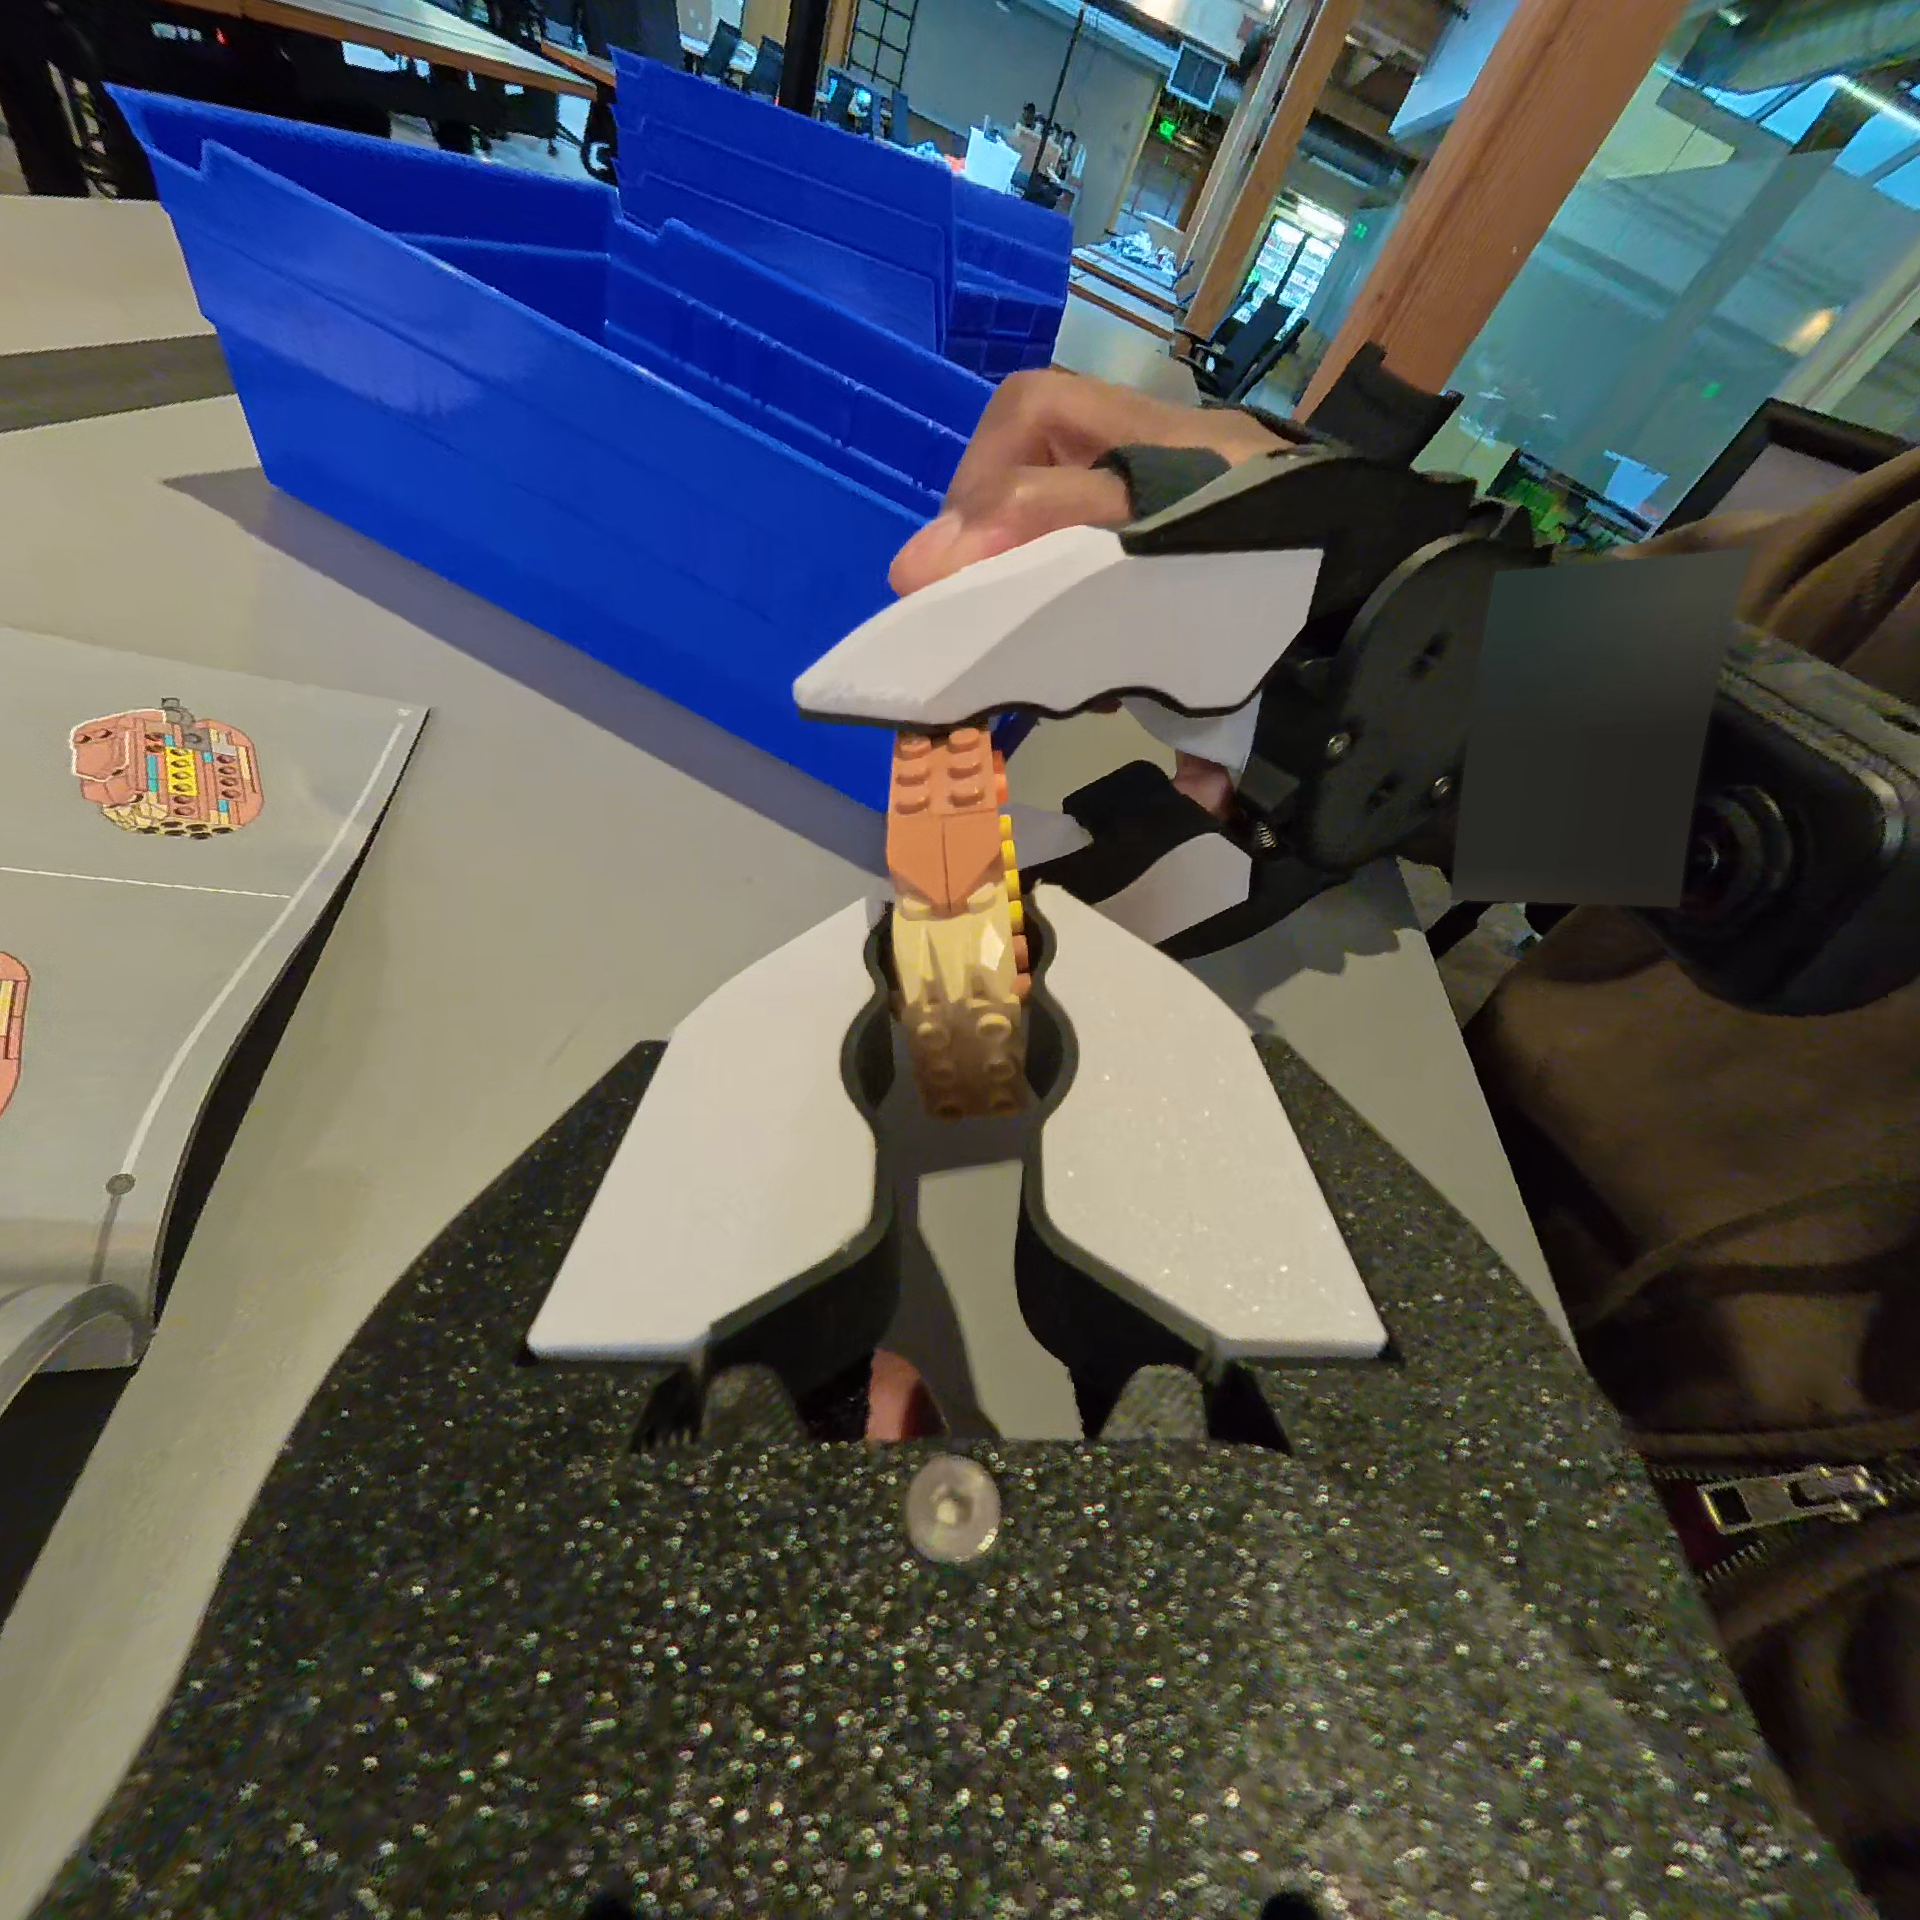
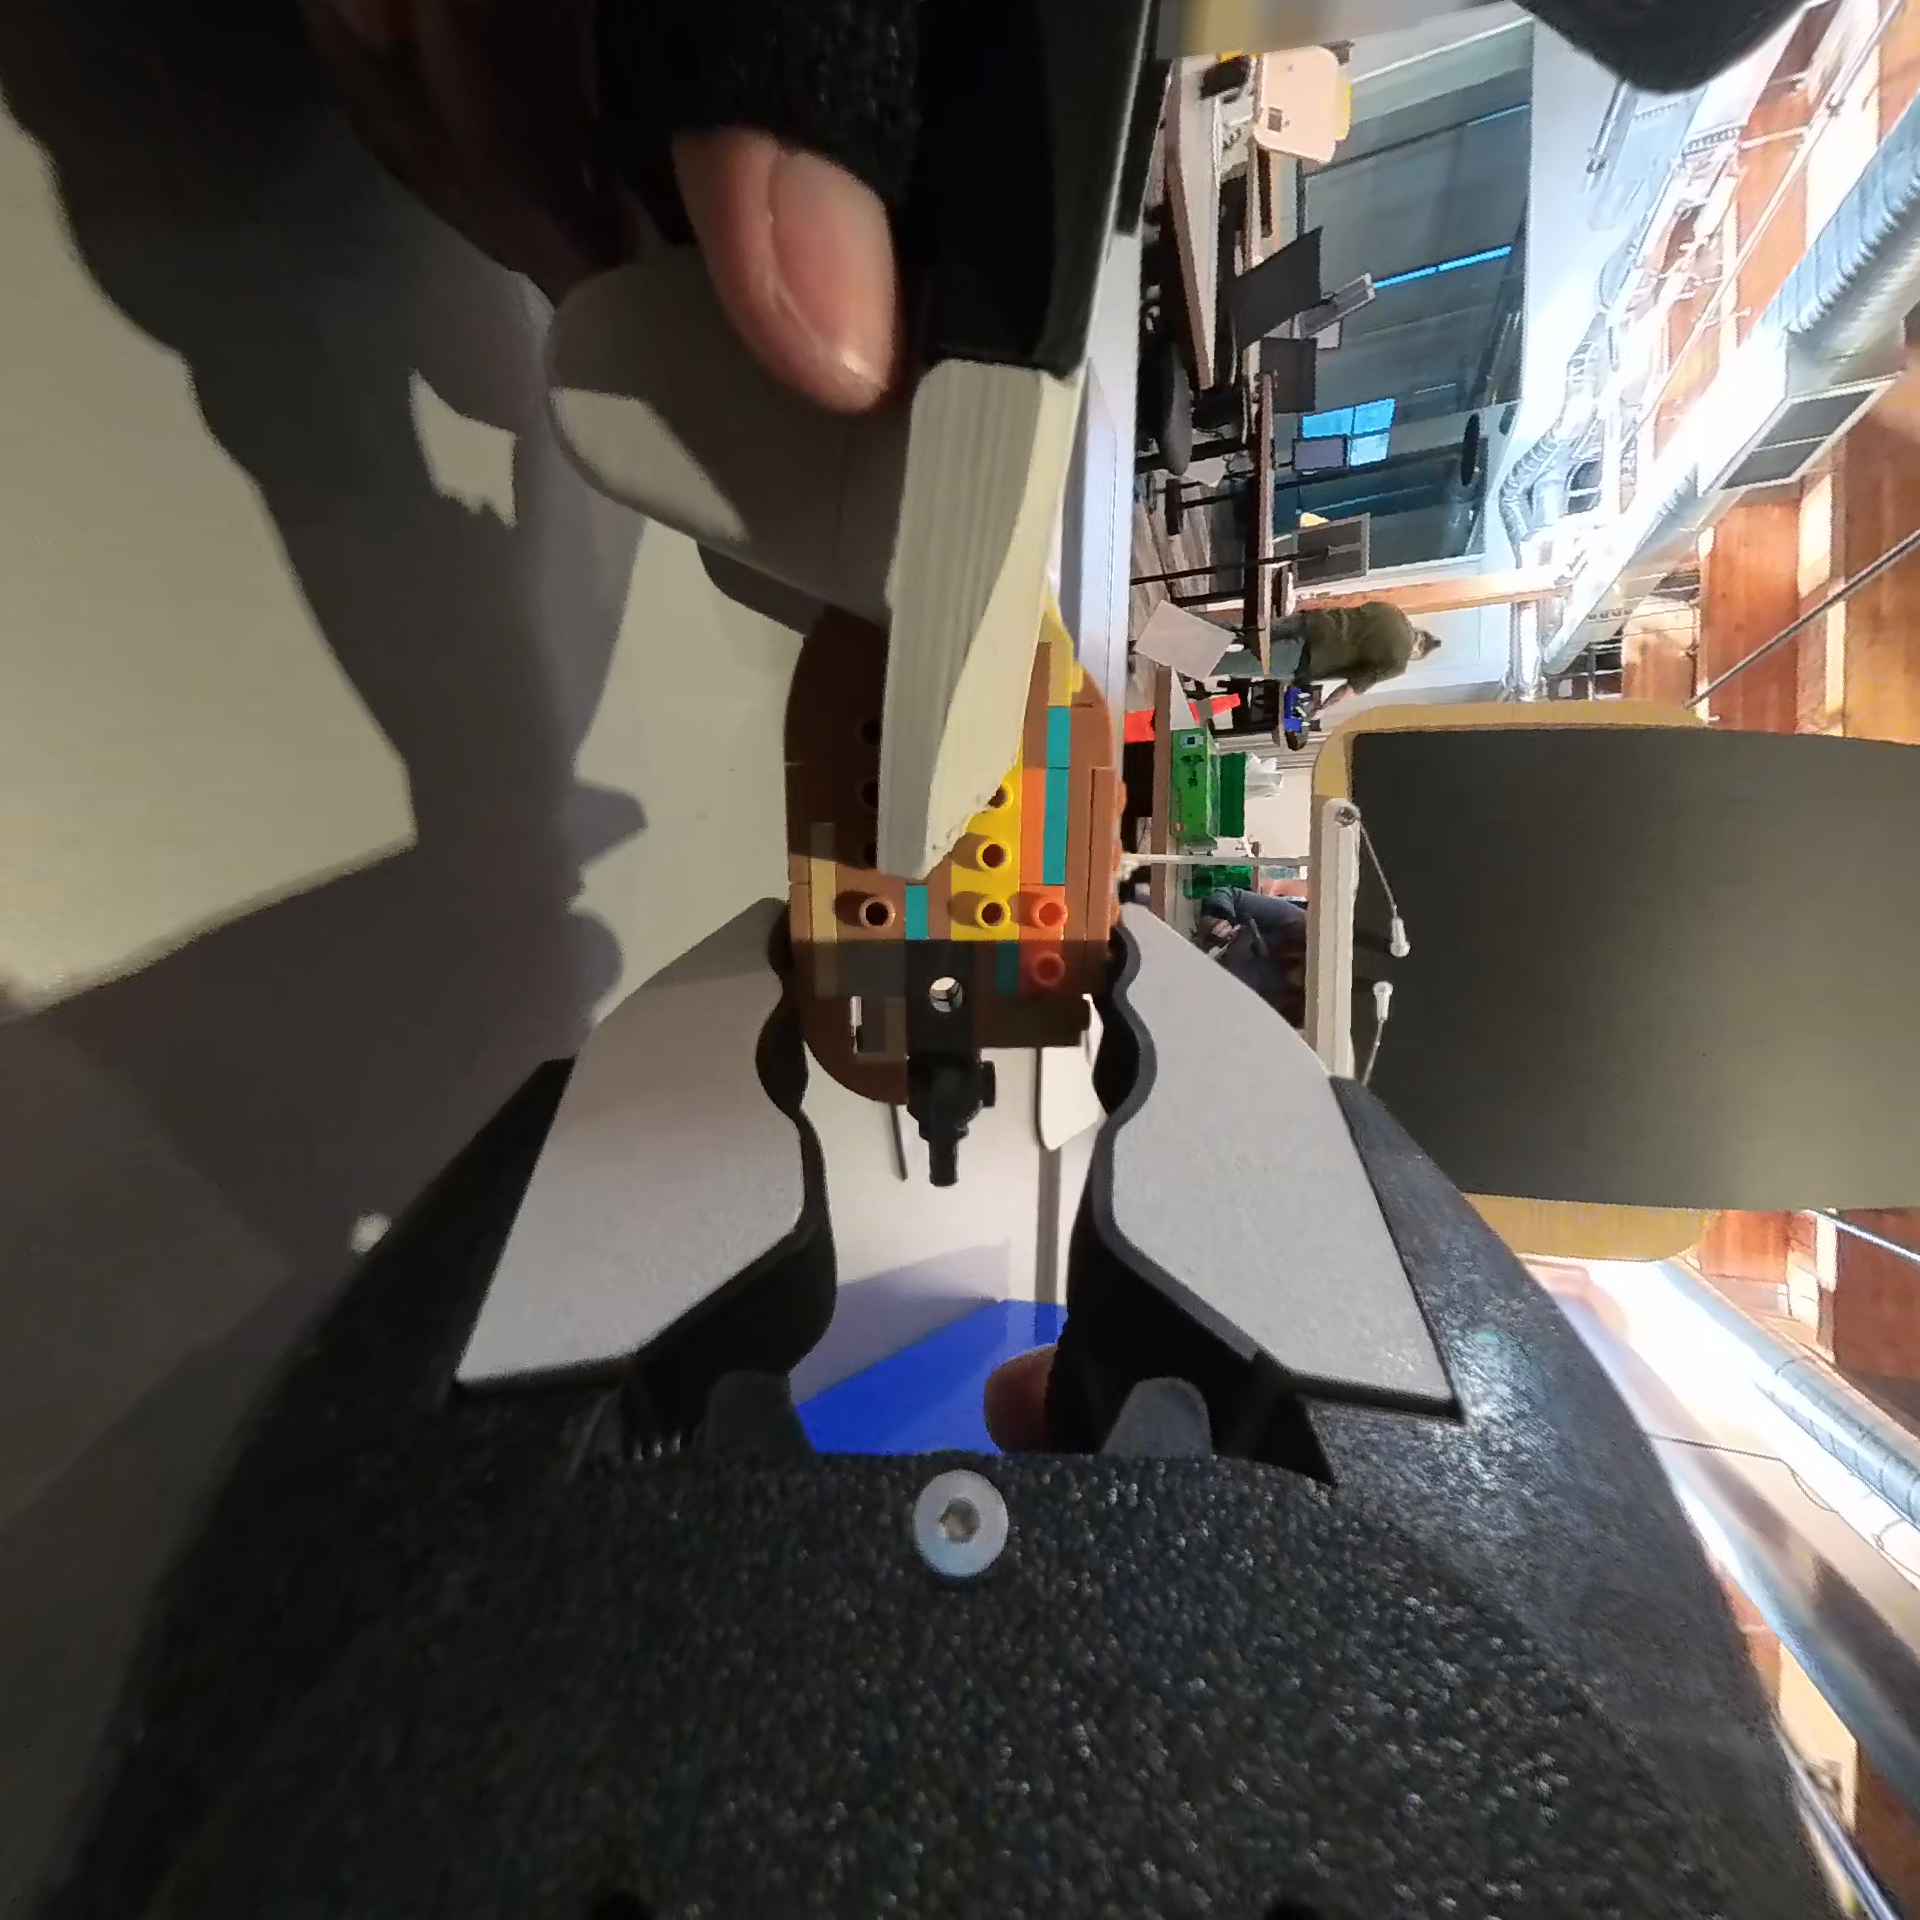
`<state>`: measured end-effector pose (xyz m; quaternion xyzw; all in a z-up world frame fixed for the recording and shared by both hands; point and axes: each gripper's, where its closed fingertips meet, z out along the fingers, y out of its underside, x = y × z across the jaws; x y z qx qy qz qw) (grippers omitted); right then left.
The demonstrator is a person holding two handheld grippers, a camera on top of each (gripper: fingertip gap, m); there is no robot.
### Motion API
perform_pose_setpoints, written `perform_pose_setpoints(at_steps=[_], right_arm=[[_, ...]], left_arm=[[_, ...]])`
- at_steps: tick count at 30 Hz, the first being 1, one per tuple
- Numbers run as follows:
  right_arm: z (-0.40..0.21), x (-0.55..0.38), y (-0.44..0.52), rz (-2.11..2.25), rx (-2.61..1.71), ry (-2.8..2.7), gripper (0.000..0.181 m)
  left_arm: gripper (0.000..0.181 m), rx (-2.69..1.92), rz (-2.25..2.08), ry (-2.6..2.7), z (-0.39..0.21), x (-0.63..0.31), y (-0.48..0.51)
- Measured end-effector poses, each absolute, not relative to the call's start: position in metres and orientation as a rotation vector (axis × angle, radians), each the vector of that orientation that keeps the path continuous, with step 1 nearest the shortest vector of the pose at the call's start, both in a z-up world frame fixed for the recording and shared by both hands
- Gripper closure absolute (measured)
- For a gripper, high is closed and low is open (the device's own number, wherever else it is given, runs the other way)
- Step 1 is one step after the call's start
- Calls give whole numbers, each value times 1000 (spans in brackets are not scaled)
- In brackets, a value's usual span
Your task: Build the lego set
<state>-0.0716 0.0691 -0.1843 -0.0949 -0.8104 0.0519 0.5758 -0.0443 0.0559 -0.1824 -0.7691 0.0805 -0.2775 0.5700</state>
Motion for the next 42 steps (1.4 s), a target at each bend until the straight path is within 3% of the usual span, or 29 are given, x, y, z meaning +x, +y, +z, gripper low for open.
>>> perform_pose_setpoints(at_steps=[7,10,14,21,42], right_arm=[[-182,-73,69,159,-262,-1837,126],[-180,-74,68,156,-269,-1828,108],[-185,-74,66,111,-235,-1858,102],[-188,-76,58,82,-178,-1848,121],[-194,-82,60,79,-246,-1843,123]], left_arm=[[160,-1795,-598,206,-180,-46,57],[159,-1823,-508,246,-183,-47,58],[159,-1835,-429,286,-183,-47,58],[160,-1873,-345,374,-188,-40,58],[160,-1934,-346,335,-194,-44,57]])
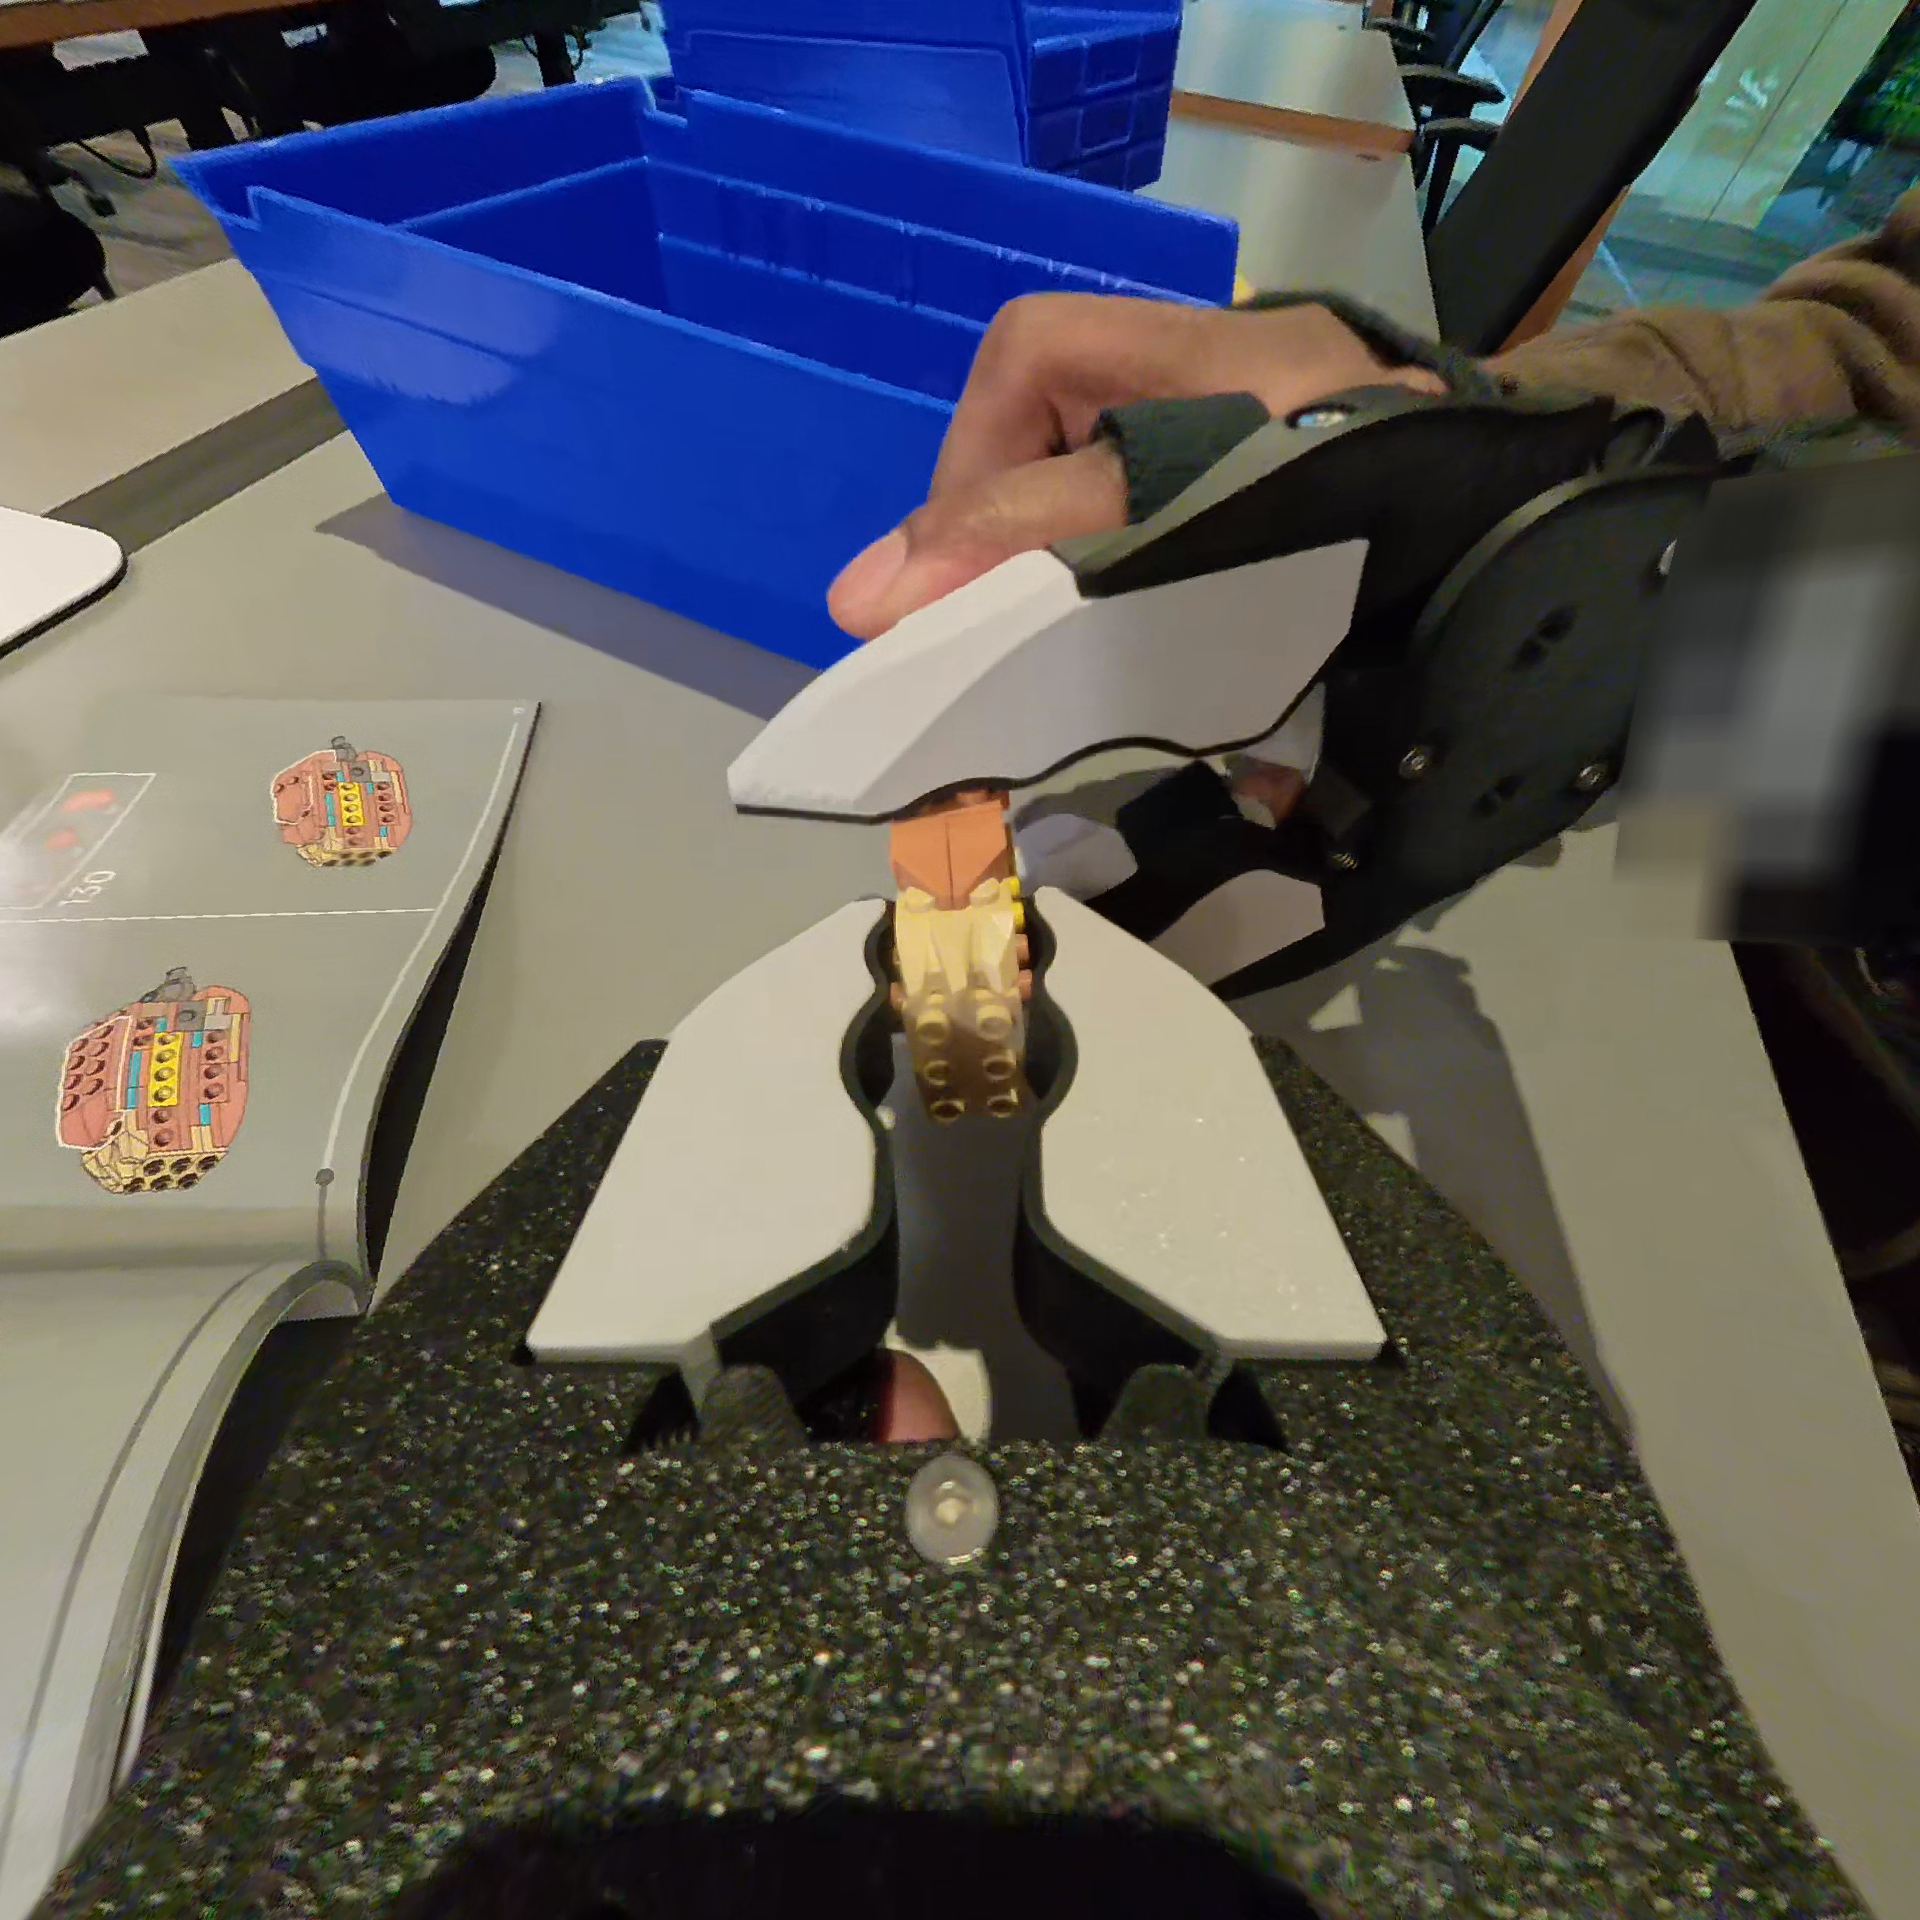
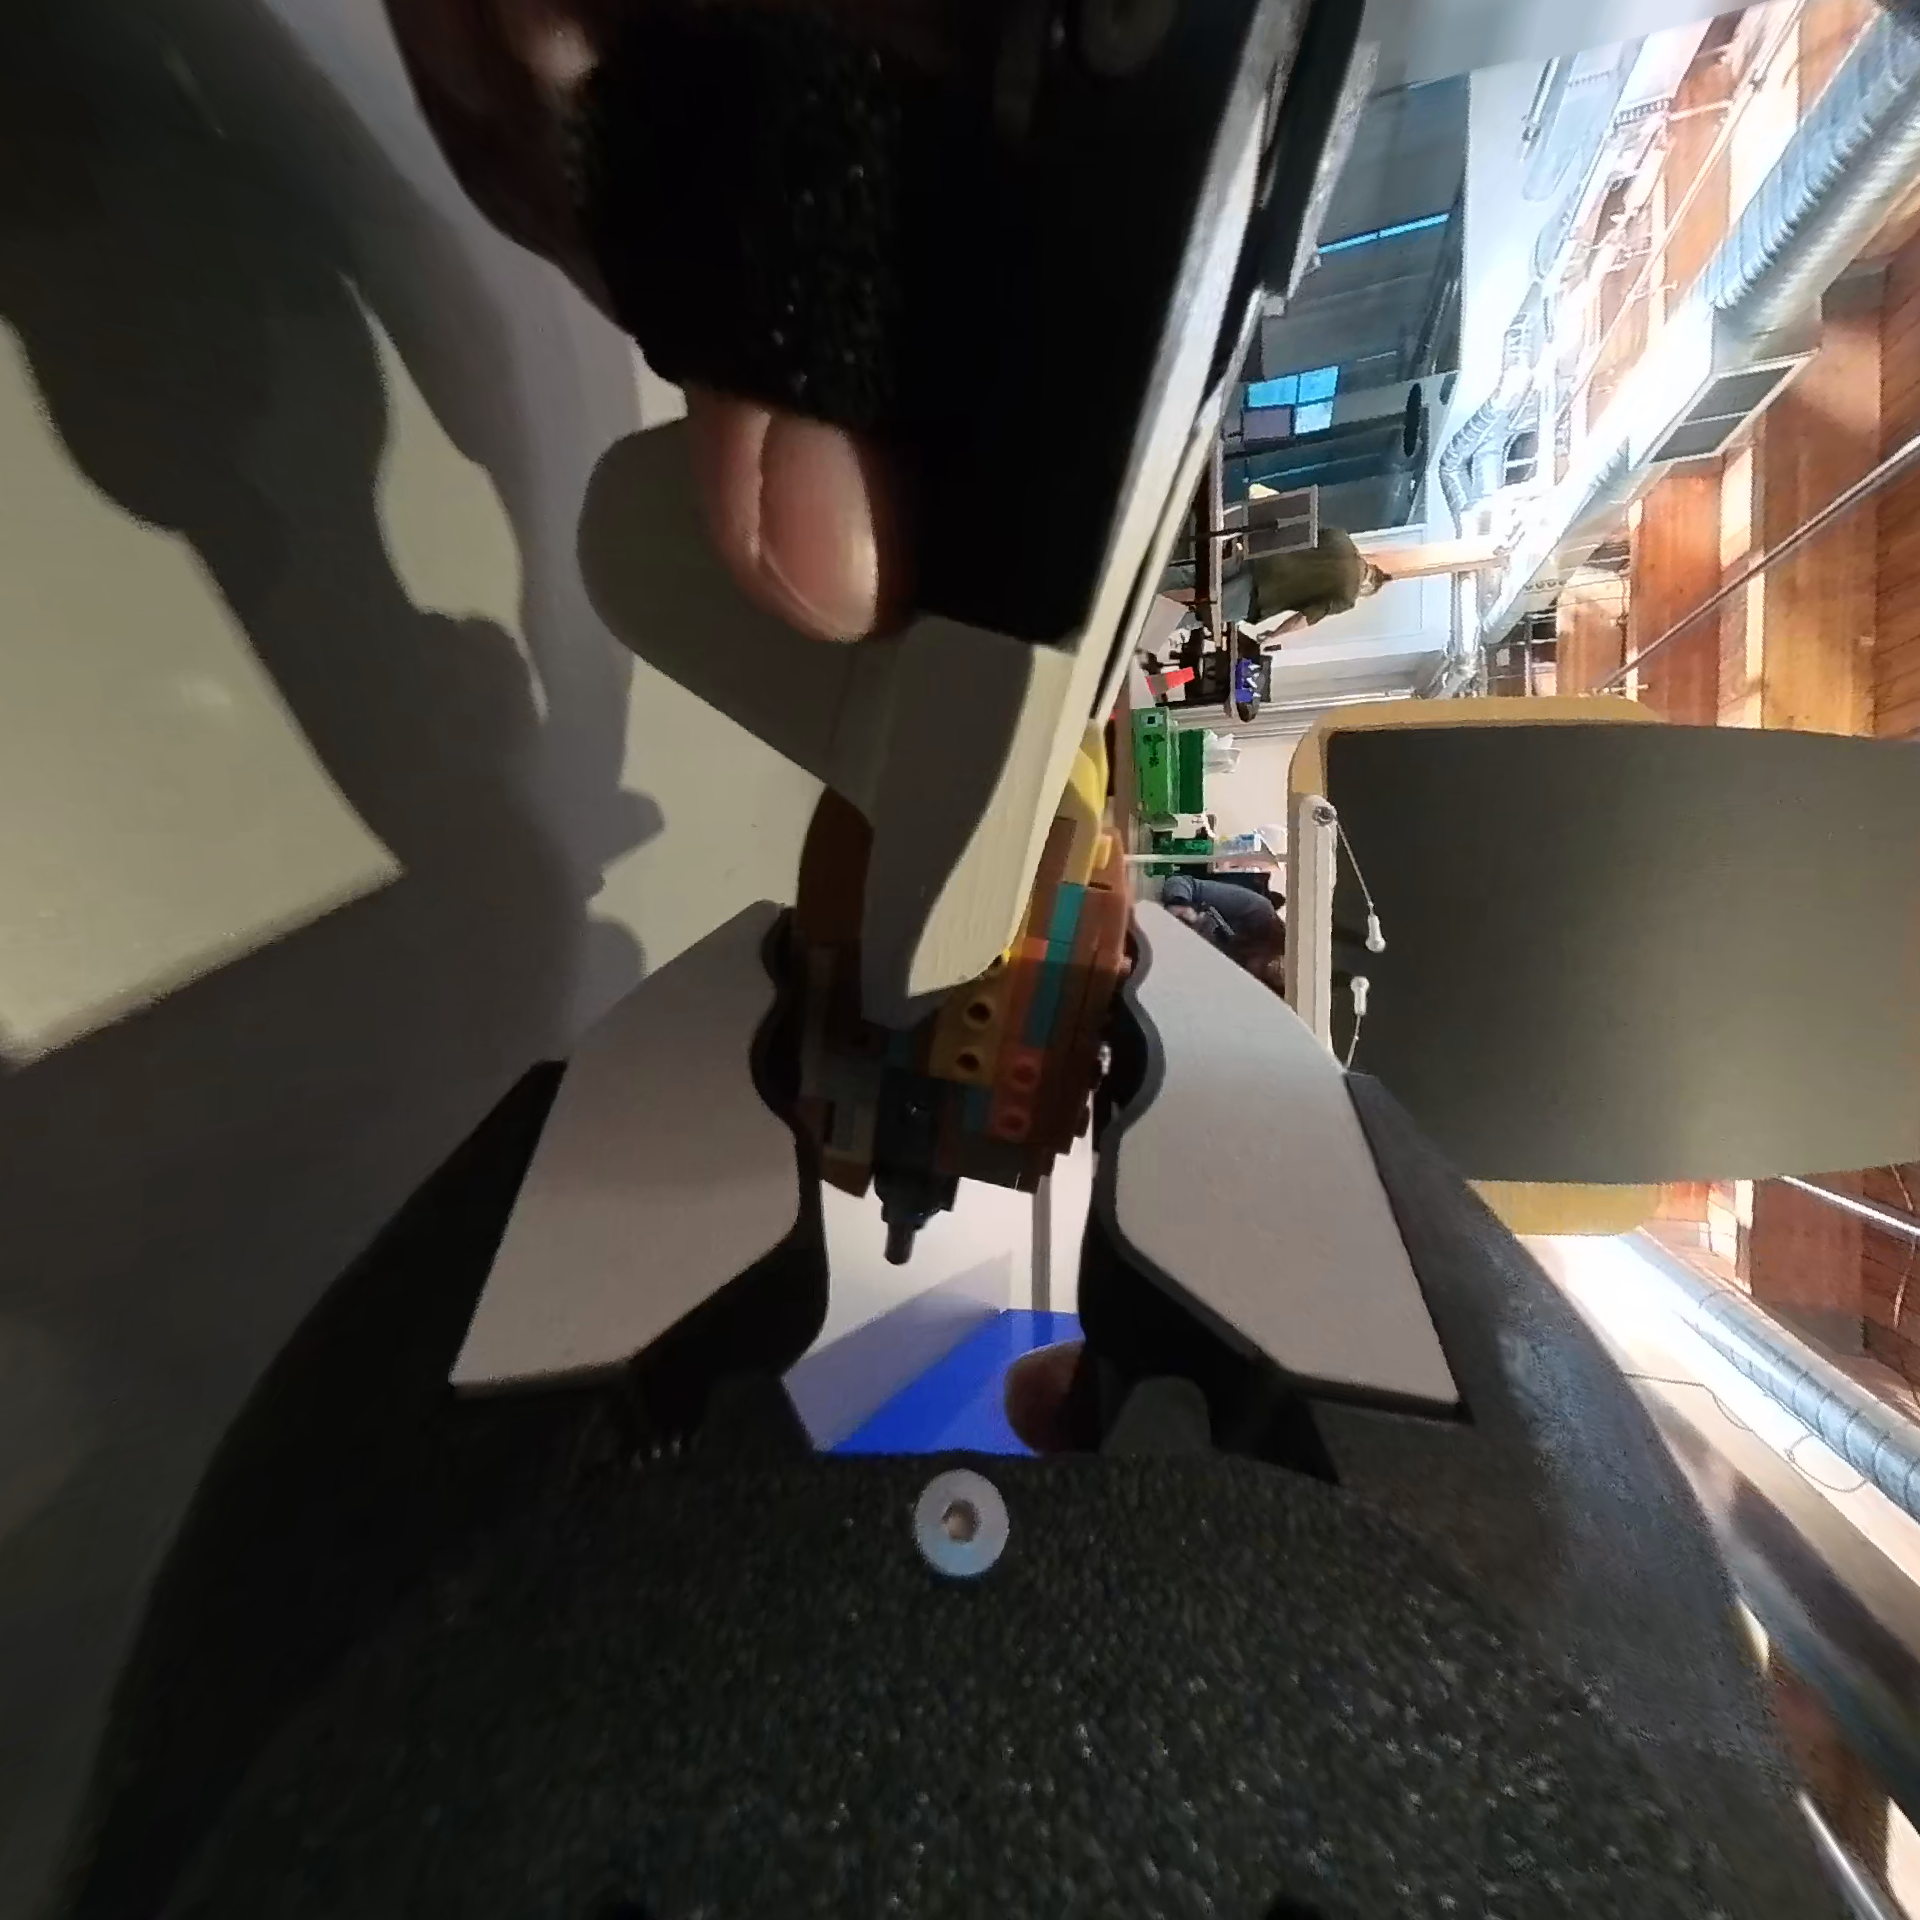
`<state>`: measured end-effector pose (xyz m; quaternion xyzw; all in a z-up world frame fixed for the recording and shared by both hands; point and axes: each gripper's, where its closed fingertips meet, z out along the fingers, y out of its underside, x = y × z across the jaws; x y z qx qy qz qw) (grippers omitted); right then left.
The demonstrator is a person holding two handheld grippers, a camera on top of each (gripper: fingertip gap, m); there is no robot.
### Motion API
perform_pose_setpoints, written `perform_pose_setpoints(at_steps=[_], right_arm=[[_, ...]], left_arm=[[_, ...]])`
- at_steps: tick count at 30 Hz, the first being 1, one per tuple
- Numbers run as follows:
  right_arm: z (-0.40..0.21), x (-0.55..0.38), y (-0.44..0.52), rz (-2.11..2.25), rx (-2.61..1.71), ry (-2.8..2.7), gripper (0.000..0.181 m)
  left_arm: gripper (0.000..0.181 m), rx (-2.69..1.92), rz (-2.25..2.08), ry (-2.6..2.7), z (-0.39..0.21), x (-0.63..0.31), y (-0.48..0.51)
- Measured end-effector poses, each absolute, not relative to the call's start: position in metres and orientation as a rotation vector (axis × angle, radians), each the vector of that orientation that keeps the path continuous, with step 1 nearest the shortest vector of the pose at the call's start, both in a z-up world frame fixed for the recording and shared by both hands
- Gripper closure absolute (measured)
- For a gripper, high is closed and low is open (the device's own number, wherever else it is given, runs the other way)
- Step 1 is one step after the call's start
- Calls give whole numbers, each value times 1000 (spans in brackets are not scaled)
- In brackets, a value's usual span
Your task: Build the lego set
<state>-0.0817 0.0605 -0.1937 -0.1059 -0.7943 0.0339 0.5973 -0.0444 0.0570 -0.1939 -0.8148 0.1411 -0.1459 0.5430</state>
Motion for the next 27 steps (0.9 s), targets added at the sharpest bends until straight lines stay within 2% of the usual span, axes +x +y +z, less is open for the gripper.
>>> perform_pose_setpoints(at_steps=[5,10,12,15,27], right_arm=[[-185,-82,69,96,-315,-1801,112],[-186,-81,79,98,-357,-1816,110],[-190,-81,79,76,-338,-1829,111],[-191,-80,77,61,-300,-1828,124],[-195,-81,78,55,-268,-1853,126]], left_arm=[[159,-1900,-359,267,-192,-55,58],[159,-1849,-426,240,-184,-58,56],[159,-1836,-443,265,-182,-53,56],[160,-1839,-441,297,-184,-49,55],[160,-1855,-416,306,-189,-50,56]])
